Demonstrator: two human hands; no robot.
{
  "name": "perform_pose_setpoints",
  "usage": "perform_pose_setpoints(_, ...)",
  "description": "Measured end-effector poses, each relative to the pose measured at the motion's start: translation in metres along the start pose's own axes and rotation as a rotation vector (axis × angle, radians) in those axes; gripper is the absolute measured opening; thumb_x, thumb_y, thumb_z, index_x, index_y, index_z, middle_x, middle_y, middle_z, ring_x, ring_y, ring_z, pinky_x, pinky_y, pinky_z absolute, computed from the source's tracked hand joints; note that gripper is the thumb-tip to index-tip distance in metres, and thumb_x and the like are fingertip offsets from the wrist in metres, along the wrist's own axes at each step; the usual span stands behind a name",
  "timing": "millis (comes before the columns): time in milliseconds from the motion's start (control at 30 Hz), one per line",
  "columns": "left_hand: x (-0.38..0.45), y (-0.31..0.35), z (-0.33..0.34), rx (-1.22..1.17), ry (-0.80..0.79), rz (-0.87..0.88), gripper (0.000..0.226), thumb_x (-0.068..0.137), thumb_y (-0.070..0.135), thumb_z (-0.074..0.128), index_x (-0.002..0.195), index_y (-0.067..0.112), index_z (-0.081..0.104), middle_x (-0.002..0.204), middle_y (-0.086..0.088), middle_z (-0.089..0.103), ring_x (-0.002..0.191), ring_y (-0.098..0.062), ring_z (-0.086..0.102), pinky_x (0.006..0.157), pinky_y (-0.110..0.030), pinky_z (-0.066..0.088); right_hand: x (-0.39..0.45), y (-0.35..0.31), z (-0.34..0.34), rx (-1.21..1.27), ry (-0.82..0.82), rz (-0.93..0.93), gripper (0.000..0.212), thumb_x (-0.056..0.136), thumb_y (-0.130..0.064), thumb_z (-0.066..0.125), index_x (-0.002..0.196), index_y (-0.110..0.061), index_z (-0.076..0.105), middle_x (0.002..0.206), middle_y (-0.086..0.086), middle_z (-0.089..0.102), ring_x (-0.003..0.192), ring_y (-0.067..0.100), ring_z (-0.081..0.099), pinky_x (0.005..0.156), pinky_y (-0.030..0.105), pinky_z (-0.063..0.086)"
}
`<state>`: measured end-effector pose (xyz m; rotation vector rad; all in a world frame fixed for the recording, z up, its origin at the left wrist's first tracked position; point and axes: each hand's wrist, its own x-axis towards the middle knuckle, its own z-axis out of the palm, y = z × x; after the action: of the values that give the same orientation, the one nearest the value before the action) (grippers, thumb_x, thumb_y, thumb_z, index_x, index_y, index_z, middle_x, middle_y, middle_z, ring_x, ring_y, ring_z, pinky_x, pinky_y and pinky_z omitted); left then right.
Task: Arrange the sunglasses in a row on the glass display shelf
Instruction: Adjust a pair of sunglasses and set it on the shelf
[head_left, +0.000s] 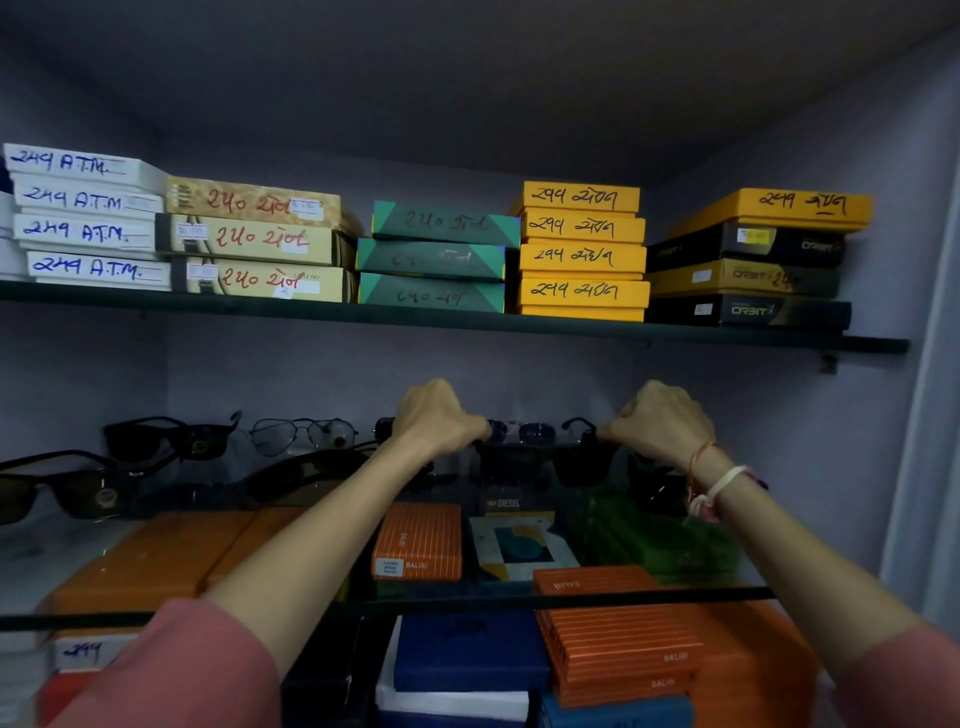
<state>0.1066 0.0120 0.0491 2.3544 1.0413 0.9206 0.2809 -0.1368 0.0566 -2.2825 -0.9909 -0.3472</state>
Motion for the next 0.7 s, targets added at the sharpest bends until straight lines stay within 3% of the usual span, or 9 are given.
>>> perform_pose_setpoints(133, 0.002, 0.003, 0.018, 0.026, -0.07, -0.043, 0.043, 0.072, 0.026, 0.075, 0.047, 0.016, 0.042, 0.044, 0.002, 0.04, 0.043, -0.015, 0.038, 0.046, -0.025, 0.032, 0.0, 0.01, 0.01, -0.073, -0.035, 0.02, 0.036, 0.068, -0.038, 0.074, 0.052, -0.016, 0.05, 0.065, 0.005, 0.055, 0.064, 0.026, 0.058, 0.052, 0.026, 0.036)
perform_pose_setpoints(300, 0.002, 0.004, 0.031, 0.043, -0.12, -0.062, 0.023, 0.074, 0.03, 0.073, 0.062, 0.011, 0.068, 0.059, -0.004, 0.065, 0.046, -0.015, 0.053, 0.058, -0.026, 0.049, -0.002, 0.016, 0.019, -0.151, -0.046, 0.019, 0.032, 0.075, -0.03, 0.067, 0.055, -0.013, 0.048, 0.073, 0.007, 0.059, 0.066, 0.026, 0.056, 0.048, 0.025, 0.032)
perform_pose_setpoints(367, 0.003, 0.004, 0.034, 0.04, -0.121, -0.064, 0.025, 0.076, 0.031, 0.074, 0.064, 0.01, 0.069, 0.06, -0.004, 0.067, 0.042, -0.013, 0.051, 0.064, -0.028, 0.053, -0.002, 0.017, 0.023, -0.179, -0.019, 0.004, 0.031, 0.078, -0.028, 0.065, 0.058, -0.013, 0.046, 0.078, 0.007, 0.06, 0.068, 0.026, 0.056, 0.053, 0.026, 0.037)
perform_pose_setpoints(467, 0.003, 0.004, 0.037, -0.007, -0.141, -0.065, 0.024, 0.079, 0.029, 0.073, 0.065, 0.01, 0.069, 0.053, 0.002, 0.064, 0.037, -0.008, 0.049, 0.048, -0.022, 0.047, -0.002, 0.015, 0.023, -0.264, -0.004, -0.015, 0.022, 0.081, -0.027, 0.064, 0.073, -0.01, 0.053, 0.087, 0.01, 0.062, 0.074, 0.026, 0.055, 0.063, 0.029, 0.042)
perform_pose_setpoints(533, 0.001, 0.002, 0.036, -0.019, -0.159, -0.06, 0.027, 0.082, 0.031, 0.072, 0.071, 0.006, 0.075, 0.053, 0.005, 0.065, 0.036, -0.006, 0.049, 0.045, -0.019, 0.043, -0.001, 0.014, 0.022, -0.329, -0.022, -0.03, 0.02, 0.084, -0.03, 0.063, 0.084, -0.011, 0.059, 0.098, 0.011, 0.067, 0.084, 0.028, 0.061, 0.066, 0.029, 0.044)
perform_pose_setpoints(633, -0.003, -0.007, 0.027, -0.063, -0.177, -0.055, 0.035, 0.082, 0.04, 0.071, 0.077, 0.006, 0.079, 0.058, 0.006, 0.068, 0.044, -0.008, 0.054, 0.044, -0.018, 0.041, -0.002, 0.006, 0.022, -0.455, -0.02, -0.072, 0.037, 0.086, -0.043, 0.061, 0.102, -0.009, 0.064, 0.108, 0.011, 0.067, 0.104, 0.029, 0.062, 0.08, 0.033, 0.046)
perform_pose_setpoints(700, -0.004, -0.019, 0.015, -0.08, -0.157, -0.063, 0.039, 0.081, 0.044, 0.071, 0.078, 0.006, 0.079, 0.065, 0.002, 0.071, 0.054, -0.01, 0.058, 0.046, -0.019, 0.042, -0.004, -0.007, 0.022, -0.481, 0.03, -0.13, 0.044, 0.085, -0.051, 0.06, 0.098, -0.01, 0.068, 0.105, 0.011, 0.067, 0.103, 0.03, 0.061, 0.082, 0.034, 0.045)
